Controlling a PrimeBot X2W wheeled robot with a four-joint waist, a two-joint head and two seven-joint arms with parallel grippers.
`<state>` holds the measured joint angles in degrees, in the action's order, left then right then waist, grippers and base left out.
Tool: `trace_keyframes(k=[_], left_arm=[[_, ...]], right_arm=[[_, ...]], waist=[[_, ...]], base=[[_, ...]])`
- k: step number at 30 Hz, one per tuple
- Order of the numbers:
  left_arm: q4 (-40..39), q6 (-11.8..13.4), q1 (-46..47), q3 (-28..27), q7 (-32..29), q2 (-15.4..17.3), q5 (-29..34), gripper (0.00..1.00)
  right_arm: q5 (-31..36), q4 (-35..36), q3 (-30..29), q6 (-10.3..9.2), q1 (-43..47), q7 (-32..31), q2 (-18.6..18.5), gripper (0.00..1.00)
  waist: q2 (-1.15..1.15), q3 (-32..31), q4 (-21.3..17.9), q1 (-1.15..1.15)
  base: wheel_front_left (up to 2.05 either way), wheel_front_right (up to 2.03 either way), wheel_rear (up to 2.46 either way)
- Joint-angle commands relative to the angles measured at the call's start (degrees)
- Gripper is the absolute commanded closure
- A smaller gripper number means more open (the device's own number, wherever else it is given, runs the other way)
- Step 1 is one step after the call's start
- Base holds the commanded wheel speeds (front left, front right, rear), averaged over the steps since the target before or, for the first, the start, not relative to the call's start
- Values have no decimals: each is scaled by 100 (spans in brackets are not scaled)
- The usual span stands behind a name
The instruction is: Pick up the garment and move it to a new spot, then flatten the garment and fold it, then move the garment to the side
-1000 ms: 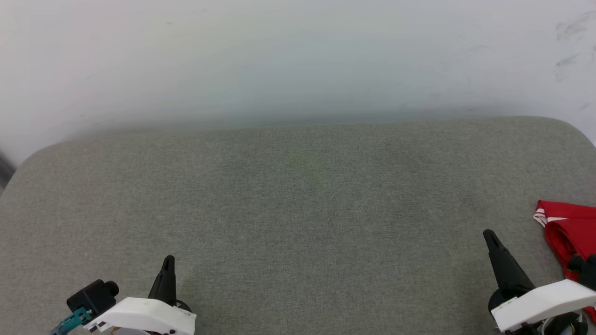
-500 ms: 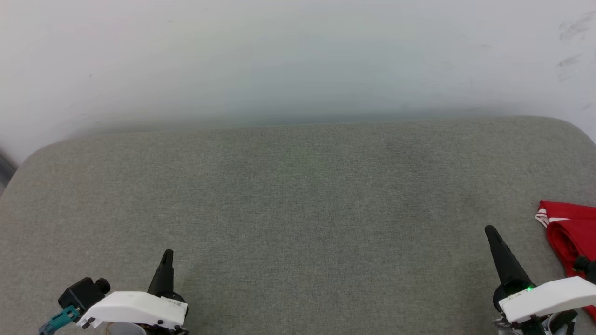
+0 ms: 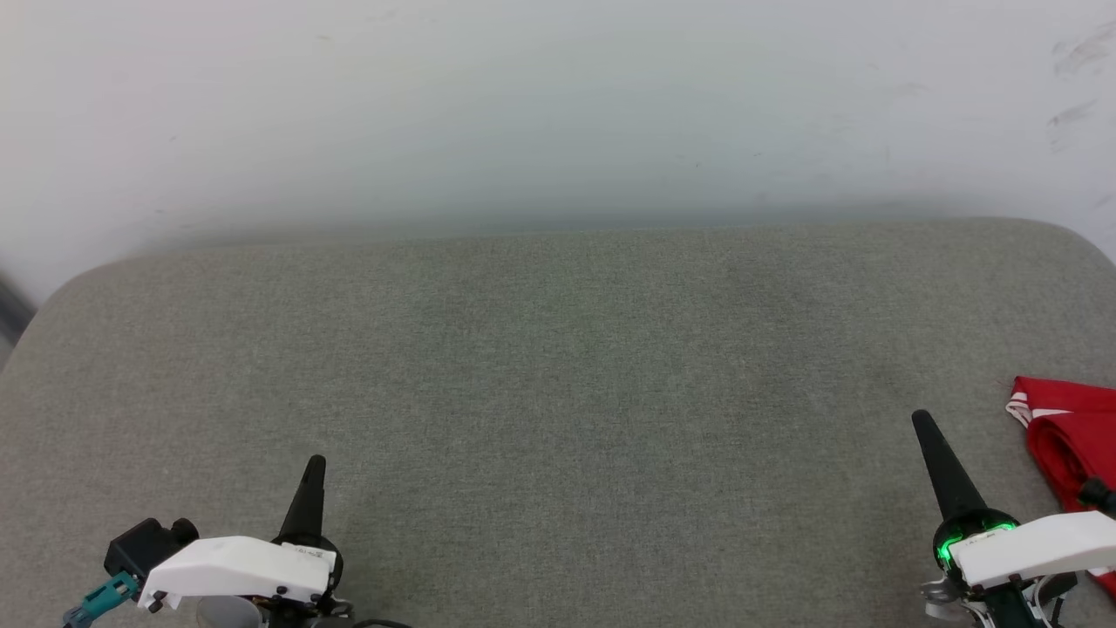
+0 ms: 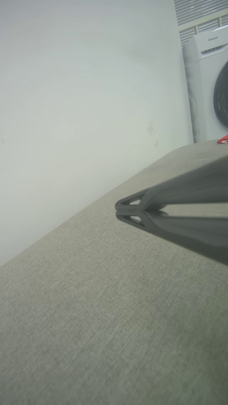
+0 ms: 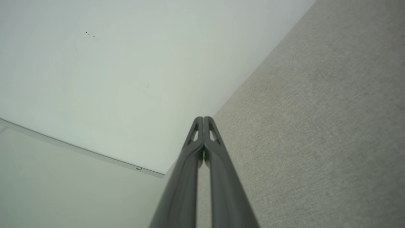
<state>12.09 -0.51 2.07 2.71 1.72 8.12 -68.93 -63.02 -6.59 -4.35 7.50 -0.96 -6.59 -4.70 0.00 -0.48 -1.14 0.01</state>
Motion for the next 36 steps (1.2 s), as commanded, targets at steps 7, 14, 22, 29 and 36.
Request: trace_keyframes(k=[7, 14, 22, 29, 36], left_arm=[[-8, -121, 180, -157, -111, -68, -376, 100], [24, -220, 228, -272, -217, -130, -689, 100], [59, -313, 260, -389, -326, -206, -1020, 100], [86, -397, 308, -483, -417, -255, -1296, 100], [113, -483, 345, -583, -506, -309, -1552, 100]], right_arm=[[-468, -83, -45, -1, -186, 18, 38, 100], [-850, -188, -72, -1, -235, 17, 60, 100], [-1255, -297, -104, -1, -301, 15, 83, 100], [-1593, -389, -126, -1, -355, 15, 104, 100], [-1908, -473, -149, -1, -415, 15, 123, 100]], waist=[[0, 7, 12, -1], [0, 14, 25, -1], [0, 23, 39, -1], [0, 30, 52, -1], [0, 38, 65, -1]], base=[[0, 0, 0], [0, 0, 0], [0, 0, 0], [0, 0, 0], [0, 0, 0]])
